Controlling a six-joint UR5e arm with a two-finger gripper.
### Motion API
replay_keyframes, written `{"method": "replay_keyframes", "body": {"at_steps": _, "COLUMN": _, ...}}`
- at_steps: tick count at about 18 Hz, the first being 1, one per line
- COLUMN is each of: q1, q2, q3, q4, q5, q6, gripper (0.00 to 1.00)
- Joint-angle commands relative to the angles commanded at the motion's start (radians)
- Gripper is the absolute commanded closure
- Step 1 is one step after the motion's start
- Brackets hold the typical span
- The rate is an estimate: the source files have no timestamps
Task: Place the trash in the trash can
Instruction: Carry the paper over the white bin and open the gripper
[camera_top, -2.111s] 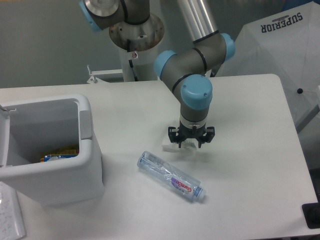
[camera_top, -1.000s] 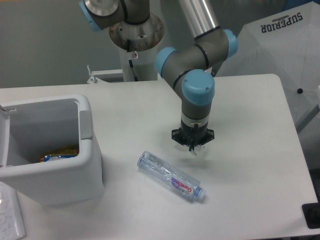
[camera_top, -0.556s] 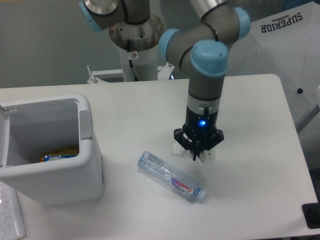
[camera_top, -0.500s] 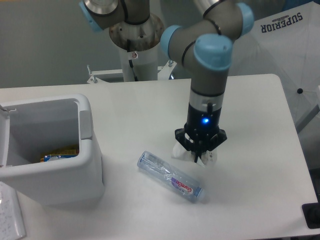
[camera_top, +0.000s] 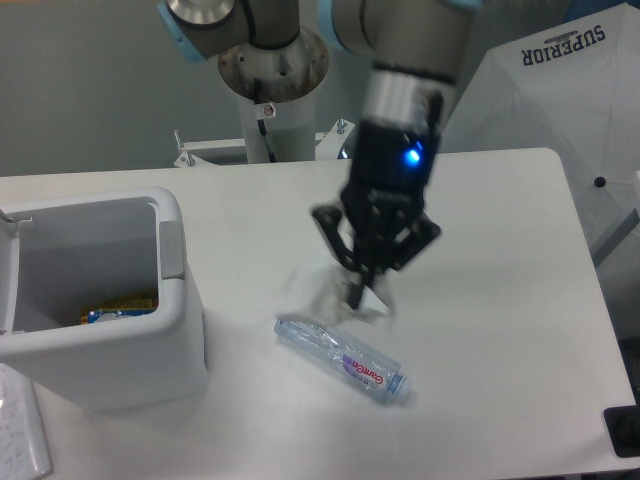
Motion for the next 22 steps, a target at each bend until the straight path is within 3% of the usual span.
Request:
{"method": "replay_keyframes", "body": {"at_steps": 5, "q1": -0.161, "q2": 0.0, "q3": -0.012, "q4": 0.003, "q5": -0.003, "q6": 0.043, "gripper": 0.99}}
{"method": "replay_keyframes", "body": {"at_steps": 8, "q1": -0.248, "q2": 0.0, "q3": -0.049, "q4": 0.003, "q5": 0.003, "q6": 0.165, "gripper": 0.99}}
{"method": "replay_keyframes", "body": {"at_steps": 12, "q1": -0.299, "q2": -0.001, "q3": -0.098, "q4": 0.002, "q5": 0.006, "q6": 0.354, "gripper": 0.99}}
{"method": "replay_keyframes", "body": {"at_steps": 15, "q1": -0.324, "q2": 0.002, "q3": -0.118, "q4": 0.0, "q5": 0.005, "q6": 0.394, "gripper": 0.99}}
{"method": "replay_keyframes", "body": {"at_steps": 17, "q1": -0.341, "q2": -0.003, "q3": -0.144, "q4": 0.002, "q5": 0.006, "q6": 0.397, "gripper": 0.89}}
{"method": "replay_keyframes", "body": {"at_steps": 19, "q1": -0.348, "q2": -0.003, "q3": -0.169, "q4": 0.002, "q5": 0.006, "q6": 0.394, "gripper": 0.88}}
{"method": "replay_keyframes", "body": {"at_steps": 20, "q1": -0.35, "q2": -0.004, "q3": -0.173, "q4": 0.002, "q5": 0.005, "q6": 0.391, "gripper": 0.8}}
{"method": "replay_keyframes", "body": {"at_steps": 21, "q1": -0.35, "q2": -0.006, "q3": -0.173, "q4": 0.002, "q5": 0.005, "q6": 0.394, "gripper": 0.64}}
{"method": "replay_keyframes", "body": {"at_steps": 22, "q1": -0.35, "q2": -0.006, "q3": -0.173, "q4": 0.003, "q5": 0.005, "q6": 0.396, "gripper": 0.41}}
